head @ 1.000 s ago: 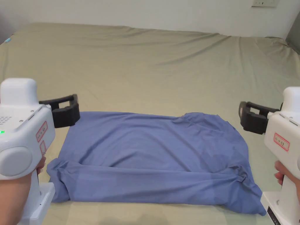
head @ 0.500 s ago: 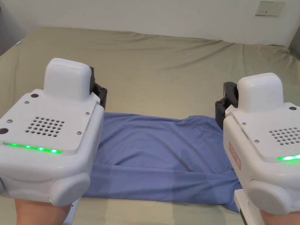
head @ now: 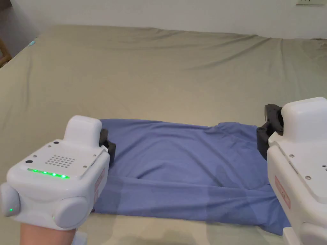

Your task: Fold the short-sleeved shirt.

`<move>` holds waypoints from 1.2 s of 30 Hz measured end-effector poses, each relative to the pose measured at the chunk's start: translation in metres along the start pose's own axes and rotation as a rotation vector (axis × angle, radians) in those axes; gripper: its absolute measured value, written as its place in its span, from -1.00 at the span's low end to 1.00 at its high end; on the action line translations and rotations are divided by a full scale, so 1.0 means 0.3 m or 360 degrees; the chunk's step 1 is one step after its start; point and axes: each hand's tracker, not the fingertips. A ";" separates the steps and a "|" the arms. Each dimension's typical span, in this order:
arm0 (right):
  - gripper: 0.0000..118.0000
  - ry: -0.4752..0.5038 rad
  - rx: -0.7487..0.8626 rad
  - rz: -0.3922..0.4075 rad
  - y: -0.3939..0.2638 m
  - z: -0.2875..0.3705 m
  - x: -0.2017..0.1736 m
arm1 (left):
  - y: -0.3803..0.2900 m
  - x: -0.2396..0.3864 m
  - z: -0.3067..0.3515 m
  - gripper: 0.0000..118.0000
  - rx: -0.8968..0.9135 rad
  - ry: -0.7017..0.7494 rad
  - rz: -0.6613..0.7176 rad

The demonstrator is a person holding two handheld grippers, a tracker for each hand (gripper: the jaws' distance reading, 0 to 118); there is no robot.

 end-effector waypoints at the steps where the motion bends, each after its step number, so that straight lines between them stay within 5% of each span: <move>1: -0.98 -0.0001 -0.0035 -0.0016 -0.020 -0.004 0.012 | -0.071 -0.034 -0.049 -0.86 -0.0126 0.0010 0.0045; 3: -0.98 -0.0009 -0.0102 -0.0039 -0.059 -0.004 0.035 | -0.207 -0.105 -0.131 -0.37 -0.0360 0.0070 0.0167; 4: -0.98 -0.0017 -0.0138 -0.0047 -0.079 -0.007 0.048 | -0.269 -0.143 -0.174 0.30 -0.0472 0.0101 0.0276; 5: -0.98 -0.0023 -0.0167 -0.0055 -0.099 -0.008 0.059 | -0.323 -0.183 -0.214 0.71 -0.0600 0.0102 0.0393; 6: -0.98 -0.0034 -0.0197 -0.0057 -0.117 -0.007 0.067 | -0.368 -0.210 -0.246 0.89 -0.0696 0.0123 0.0445; 12: -0.98 -0.0092 -0.0371 -0.0037 -0.220 -0.018 0.123 | -0.448 -0.273 -0.359 0.81 -0.0751 0.0231 0.0441; 14: -0.98 -0.0111 -0.0426 -0.0045 -0.245 -0.022 0.144 | -0.453 -0.265 -0.402 0.42 -0.0789 0.0240 0.0411; 18: -0.98 -0.0134 -0.0505 -0.0095 -0.284 -0.034 0.187 | -0.439 -0.206 -0.408 0.21 -0.0766 0.0229 0.0215; 22: -0.98 -0.0119 -0.0684 -0.0149 -0.336 -0.086 0.226 | -0.414 -0.132 -0.373 -0.92 -0.0694 0.0161 -0.0052; 23: -0.97 -0.0122 -0.0760 -0.0149 -0.362 -0.113 0.236 | -0.408 -0.124 -0.364 -0.92 -0.0698 0.0229 -0.0055; 24: -0.89 -0.0136 -0.0838 -0.0158 -0.392 -0.141 0.245 | -0.401 -0.130 -0.352 -0.92 -0.0691 0.0213 -0.0030; 27: 0.75 -0.0129 -0.1095 -0.0190 -0.521 -0.226 0.281 | -0.361 -0.136 -0.296 -0.92 -0.0604 0.0226 0.0015; 28: 0.98 -0.0130 -0.1188 -0.0201 -0.579 -0.256 0.296 | -0.343 -0.143 -0.279 -0.92 -0.0567 0.0228 0.0017; 33: 0.97 -0.0157 -0.1580 -0.0275 -0.834 -0.386 0.338 | -0.276 -0.141 -0.231 -0.92 -0.0490 0.0228 -0.0016; 36: 0.72 -0.0067 -0.1583 -0.0370 -0.855 -0.389 0.312 | -0.265 -0.130 -0.232 -0.92 -0.0479 0.0246 -0.0083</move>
